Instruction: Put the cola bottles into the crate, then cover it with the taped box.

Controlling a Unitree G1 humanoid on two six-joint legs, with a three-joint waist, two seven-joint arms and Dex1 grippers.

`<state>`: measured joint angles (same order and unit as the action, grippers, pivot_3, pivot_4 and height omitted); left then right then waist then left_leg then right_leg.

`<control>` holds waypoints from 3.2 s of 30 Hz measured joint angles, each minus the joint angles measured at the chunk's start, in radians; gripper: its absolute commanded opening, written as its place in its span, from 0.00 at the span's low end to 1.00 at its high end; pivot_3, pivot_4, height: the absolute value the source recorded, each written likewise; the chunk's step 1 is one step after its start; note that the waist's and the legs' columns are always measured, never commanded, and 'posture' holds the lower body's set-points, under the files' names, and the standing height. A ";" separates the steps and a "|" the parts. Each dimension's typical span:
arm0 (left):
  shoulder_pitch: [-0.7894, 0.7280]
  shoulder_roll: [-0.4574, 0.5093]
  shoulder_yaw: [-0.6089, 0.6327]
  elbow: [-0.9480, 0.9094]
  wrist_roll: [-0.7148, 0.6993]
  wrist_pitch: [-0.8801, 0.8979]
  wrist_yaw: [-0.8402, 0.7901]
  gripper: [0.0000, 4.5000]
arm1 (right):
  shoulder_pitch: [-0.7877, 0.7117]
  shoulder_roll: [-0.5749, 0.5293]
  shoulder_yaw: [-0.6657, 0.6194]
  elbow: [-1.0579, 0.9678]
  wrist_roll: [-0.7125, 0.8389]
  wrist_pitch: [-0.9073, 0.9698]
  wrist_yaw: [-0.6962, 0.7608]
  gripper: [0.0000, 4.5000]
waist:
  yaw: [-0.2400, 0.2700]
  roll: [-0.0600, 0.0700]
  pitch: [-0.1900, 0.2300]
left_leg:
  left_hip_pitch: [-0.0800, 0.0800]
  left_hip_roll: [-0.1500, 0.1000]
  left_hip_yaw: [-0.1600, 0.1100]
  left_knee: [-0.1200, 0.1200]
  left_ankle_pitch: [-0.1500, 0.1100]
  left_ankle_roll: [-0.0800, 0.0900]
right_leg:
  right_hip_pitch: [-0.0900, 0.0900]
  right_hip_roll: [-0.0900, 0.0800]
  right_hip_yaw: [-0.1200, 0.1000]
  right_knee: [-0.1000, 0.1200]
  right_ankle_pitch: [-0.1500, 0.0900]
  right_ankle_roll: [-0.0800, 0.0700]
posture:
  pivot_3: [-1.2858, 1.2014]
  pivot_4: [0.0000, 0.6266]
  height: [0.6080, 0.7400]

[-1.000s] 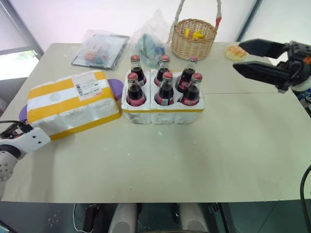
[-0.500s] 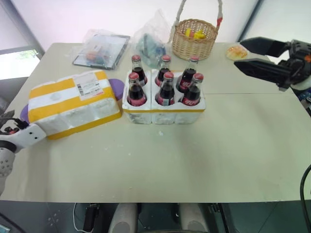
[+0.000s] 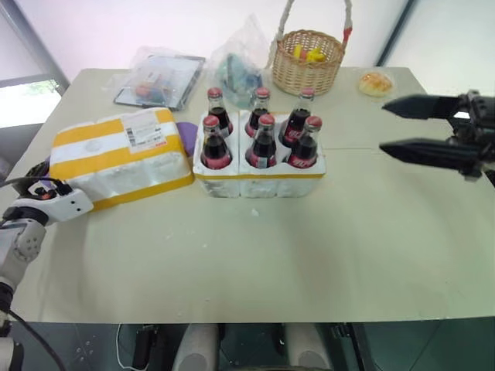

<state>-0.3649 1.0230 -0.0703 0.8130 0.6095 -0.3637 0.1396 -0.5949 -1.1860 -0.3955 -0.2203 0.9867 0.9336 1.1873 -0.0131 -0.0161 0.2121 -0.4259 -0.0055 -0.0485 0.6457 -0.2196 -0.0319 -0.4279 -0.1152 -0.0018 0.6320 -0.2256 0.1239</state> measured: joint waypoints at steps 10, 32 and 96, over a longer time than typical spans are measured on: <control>-0.066 0.000 -0.061 0.114 0.010 -0.044 0.020 0.91 | 0.013 -0.010 -0.007 -0.033 0.000 -0.006 0.007 1.00 | 0.002 0.000 0.000 | 0.000 0.000 0.000 0.000 0.000 0.000 | 0.000 0.000 0.000 0.000 0.000 0.000 | 0.52 0.24 0.98; -0.102 0.002 -0.063 0.152 -0.031 -0.043 0.017 0.10 | 0.033 0.024 0.005 -0.040 -0.003 -0.038 -0.015 1.00 | 0.001 0.000 0.000 | 0.000 0.000 0.000 0.000 0.000 0.000 | 0.000 0.000 0.000 0.000 0.000 0.000 | 0.52 0.24 0.98; -0.577 -0.163 -0.226 -0.987 0.059 0.631 -1.034 0.10 | 0.202 0.190 -0.039 -0.112 -0.001 -0.128 -0.190 1.00 | 0.000 -0.003 -0.001 | -0.001 0.000 -0.003 0.003 0.000 0.001 | 0.002 0.003 0.001 0.000 0.000 0.001 | 0.52 0.24 0.98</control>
<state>-0.9418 0.8596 -0.2964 -0.1736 0.6684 0.2669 -0.8947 -0.3931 -0.9962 -0.4347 -0.3327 0.9860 0.8060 0.9973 -0.0128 -0.0189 0.2110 -0.4268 -0.0058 -0.0515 0.6485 -0.2194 -0.0310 -0.4260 -0.1127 -0.0012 0.6322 -0.2252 0.1251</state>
